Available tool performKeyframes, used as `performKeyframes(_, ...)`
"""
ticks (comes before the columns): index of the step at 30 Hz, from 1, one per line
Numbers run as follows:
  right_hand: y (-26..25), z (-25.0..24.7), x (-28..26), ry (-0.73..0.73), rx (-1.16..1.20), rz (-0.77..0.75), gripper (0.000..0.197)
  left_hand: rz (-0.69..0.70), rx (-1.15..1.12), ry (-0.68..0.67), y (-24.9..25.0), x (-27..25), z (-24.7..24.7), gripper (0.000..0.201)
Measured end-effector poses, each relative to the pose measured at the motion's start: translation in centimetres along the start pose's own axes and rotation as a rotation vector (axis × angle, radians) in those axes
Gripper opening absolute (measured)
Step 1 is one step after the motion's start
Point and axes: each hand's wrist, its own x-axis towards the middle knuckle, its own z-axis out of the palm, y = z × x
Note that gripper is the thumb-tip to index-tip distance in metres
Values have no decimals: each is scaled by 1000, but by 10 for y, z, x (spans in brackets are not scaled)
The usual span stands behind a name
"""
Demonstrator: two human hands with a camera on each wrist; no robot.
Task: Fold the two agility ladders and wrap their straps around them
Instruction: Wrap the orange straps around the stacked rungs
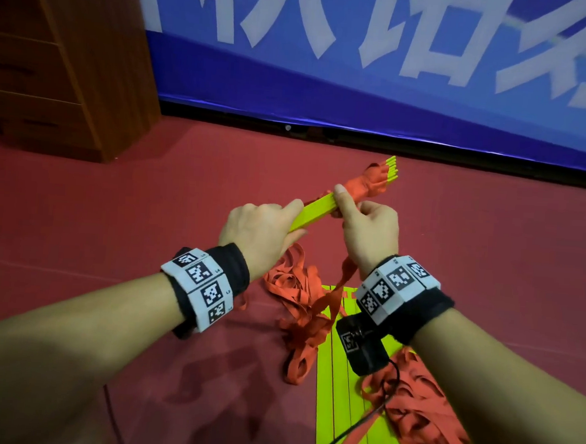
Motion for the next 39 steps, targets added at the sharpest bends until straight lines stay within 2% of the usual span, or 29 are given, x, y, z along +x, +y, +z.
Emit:
performKeyframes(4, -2, -1, -5, -31, 101, -94, 41, -5, -57, 45, -2, -3, -4, 37)
performKeyframes(7, -1, 0, -6, -68, 175, -167, 45, -100, -342, 32, -7, -3, -6, 34)
performKeyframes(10, 1, 0, -5, -127, 207, -220, 53, -152, -622, -40, -10, -4, -2, 52)
performKeyframes(14, -1, -2, -6, -151, 244, -275, 43, -167, -943, -20, -14, -5, 1, 76)
performKeyframes(17, -5, -6, -8, -172, 293, -306, 43, -329, -1360, -140, -14, 2, -9, 75)
performKeyframes(19, -6, -7, -9, -185, 297, -309, 41, -375, -1567, -310, -12, 5, -15, 72)
performKeyframes(20, -6, -7, -10, -194, 298, -306, 40, -351, -1560, -370, -10, 4, -19, 66)
performKeyframes(22, -6, -8, -10, -221, 308, -293, 41, -291, -1471, -397, -6, 2, -23, 55)
performKeyframes(27, -14, -14, -10, -315, 305, -226, 35, -294, -1404, -288, -4, -1, -18, 42)
performKeyframes(29, -14, -15, -11, -361, 325, -160, 35, -284, -1288, -214, -6, -1, -14, 50)
performKeyframes(33, -5, -18, -8, -407, 298, -48, 36, -300, -989, -49, -17, 5, -14, 82)
performKeyframes(34, -2, -20, -6, -411, 271, -38, 34, -317, -951, -24, -20, 7, -16, 81)
performKeyframes(37, 5, -23, -2, -418, 173, -53, 30, -335, -880, 25, -27, 10, -20, 61)
performKeyframes(39, 8, -22, 0, -395, 133, -66, 29, -353, -845, 25, -31, 10, -15, 65)
